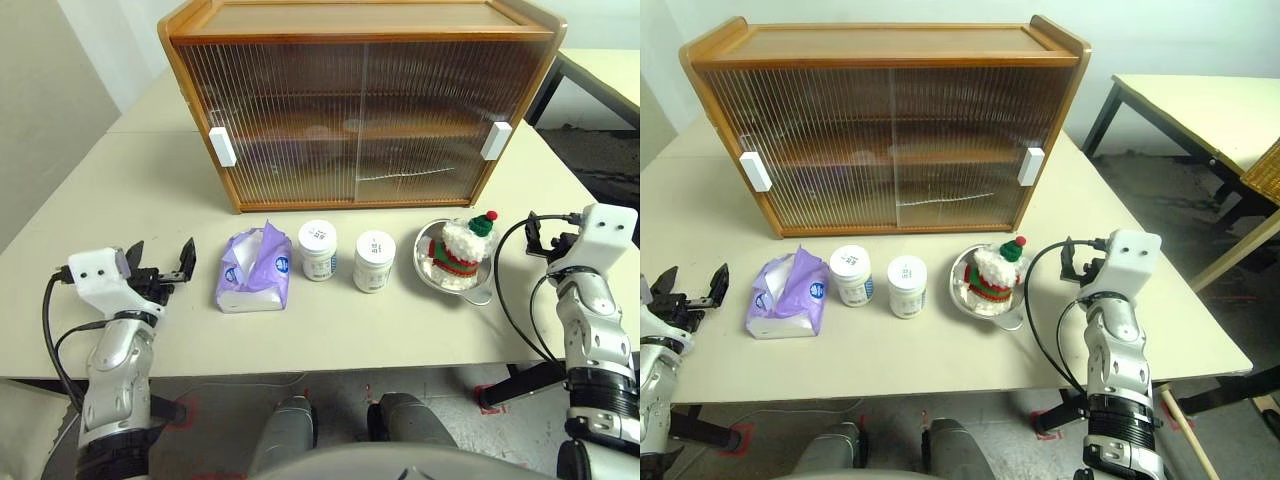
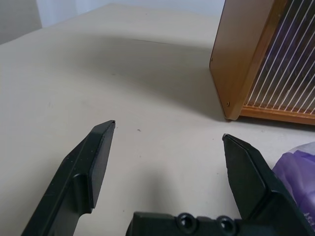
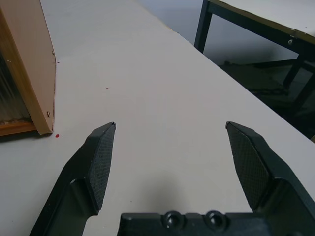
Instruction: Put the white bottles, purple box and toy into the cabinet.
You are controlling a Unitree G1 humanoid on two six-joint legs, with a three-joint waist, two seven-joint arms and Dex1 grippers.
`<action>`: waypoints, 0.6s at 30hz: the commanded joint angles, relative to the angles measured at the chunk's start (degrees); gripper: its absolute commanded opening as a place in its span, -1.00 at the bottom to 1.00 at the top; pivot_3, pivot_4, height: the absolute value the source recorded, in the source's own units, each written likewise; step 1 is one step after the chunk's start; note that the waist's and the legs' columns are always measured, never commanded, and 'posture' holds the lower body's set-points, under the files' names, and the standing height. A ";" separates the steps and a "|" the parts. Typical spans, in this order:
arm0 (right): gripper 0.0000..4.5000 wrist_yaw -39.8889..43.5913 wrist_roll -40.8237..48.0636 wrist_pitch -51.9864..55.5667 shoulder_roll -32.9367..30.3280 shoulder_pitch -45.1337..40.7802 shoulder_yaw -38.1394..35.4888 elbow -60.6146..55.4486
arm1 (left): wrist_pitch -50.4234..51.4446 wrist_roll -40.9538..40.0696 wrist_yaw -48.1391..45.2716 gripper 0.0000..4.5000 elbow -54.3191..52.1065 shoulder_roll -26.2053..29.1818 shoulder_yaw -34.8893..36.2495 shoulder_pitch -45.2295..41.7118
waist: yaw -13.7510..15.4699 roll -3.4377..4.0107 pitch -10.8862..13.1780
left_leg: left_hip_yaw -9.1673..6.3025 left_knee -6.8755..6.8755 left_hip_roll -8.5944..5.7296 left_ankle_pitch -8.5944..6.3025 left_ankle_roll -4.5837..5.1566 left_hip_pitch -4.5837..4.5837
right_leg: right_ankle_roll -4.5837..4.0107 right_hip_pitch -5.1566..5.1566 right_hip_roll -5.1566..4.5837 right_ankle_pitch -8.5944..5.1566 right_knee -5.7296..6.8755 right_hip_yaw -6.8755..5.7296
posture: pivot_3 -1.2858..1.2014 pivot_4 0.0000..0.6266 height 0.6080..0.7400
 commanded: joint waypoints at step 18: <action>0.99 0.14 -0.11 -2.41 -0.25 -3.18 0.08 4.25 | -0.88 -1.36 -1.89 1.00 2.59 2.46 1.16 -2.61 | -0.71 0.01 -0.03 | 0.02 0.02 -0.01 0.26 0.58 0.00 | 0.09 0.02 0.01 -0.02 0.01 0.00 | -0.04 -0.85 1.00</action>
